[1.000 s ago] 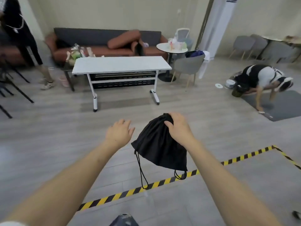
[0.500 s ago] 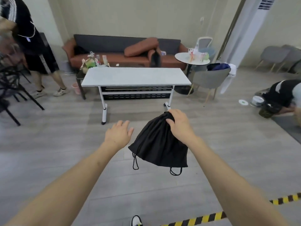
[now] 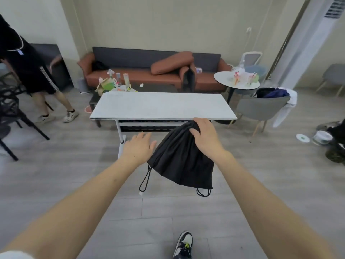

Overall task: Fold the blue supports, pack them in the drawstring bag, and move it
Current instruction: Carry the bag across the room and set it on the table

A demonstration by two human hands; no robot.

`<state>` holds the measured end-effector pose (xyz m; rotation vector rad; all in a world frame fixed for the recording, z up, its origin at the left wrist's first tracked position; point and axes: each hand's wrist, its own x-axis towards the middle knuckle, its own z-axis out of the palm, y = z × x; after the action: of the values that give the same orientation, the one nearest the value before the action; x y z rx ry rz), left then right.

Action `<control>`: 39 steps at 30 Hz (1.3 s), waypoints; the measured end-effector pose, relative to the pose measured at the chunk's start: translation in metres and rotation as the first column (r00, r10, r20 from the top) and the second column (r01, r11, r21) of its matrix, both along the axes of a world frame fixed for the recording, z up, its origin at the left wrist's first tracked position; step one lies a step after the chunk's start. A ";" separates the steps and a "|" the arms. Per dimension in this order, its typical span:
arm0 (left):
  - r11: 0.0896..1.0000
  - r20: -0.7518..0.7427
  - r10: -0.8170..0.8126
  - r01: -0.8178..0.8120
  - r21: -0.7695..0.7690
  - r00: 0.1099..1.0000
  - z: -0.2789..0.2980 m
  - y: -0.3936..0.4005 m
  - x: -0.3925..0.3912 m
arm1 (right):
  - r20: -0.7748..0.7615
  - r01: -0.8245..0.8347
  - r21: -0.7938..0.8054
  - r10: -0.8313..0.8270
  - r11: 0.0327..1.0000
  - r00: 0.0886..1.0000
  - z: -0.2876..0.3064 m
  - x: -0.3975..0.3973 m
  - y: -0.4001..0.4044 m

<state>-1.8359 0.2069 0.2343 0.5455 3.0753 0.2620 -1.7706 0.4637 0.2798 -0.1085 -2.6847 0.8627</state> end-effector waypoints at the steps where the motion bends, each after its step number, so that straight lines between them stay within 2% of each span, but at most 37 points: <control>1: 1.000 -0.001 0.006 -0.006 -0.004 1.000 -0.002 0.009 -0.021 | 0.005 -0.014 -0.005 0.014 1.000 1.000 -0.001 -0.024 0.009; 7: 0.997 0.024 0.080 -0.080 0.005 0.997 -0.011 0.064 -0.149 | -0.009 -0.087 -0.047 0.087 0.995 0.996 0.000 -0.165 0.072; 15: 0.994 -0.016 0.106 -0.105 0.010 0.994 0.005 0.140 -0.308 | -0.176 -0.132 -0.067 0.119 0.989 0.977 0.033 -0.343 0.150; 26: 0.998 -0.122 0.064 -0.060 0.035 0.990 0.026 0.215 -0.545 | -0.355 -0.085 -0.002 0.079 0.996 0.931 0.064 -0.575 0.228; 33: 0.999 -0.108 0.027 -0.023 0.040 0.994 0.020 0.244 -0.689 | -0.306 -0.075 0.022 0.078 0.997 0.949 0.056 -0.701 0.255; 39: 1.000 -0.079 0.015 -0.016 -0.008 0.997 0.002 0.262 -0.767 | -0.182 -0.105 0.102 0.122 0.989 0.976 0.019 -0.783 0.267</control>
<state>-2.6032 0.4685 0.2366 0.5449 3.1568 0.2330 -2.5534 0.7309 0.2986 0.1422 -2.5672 0.7407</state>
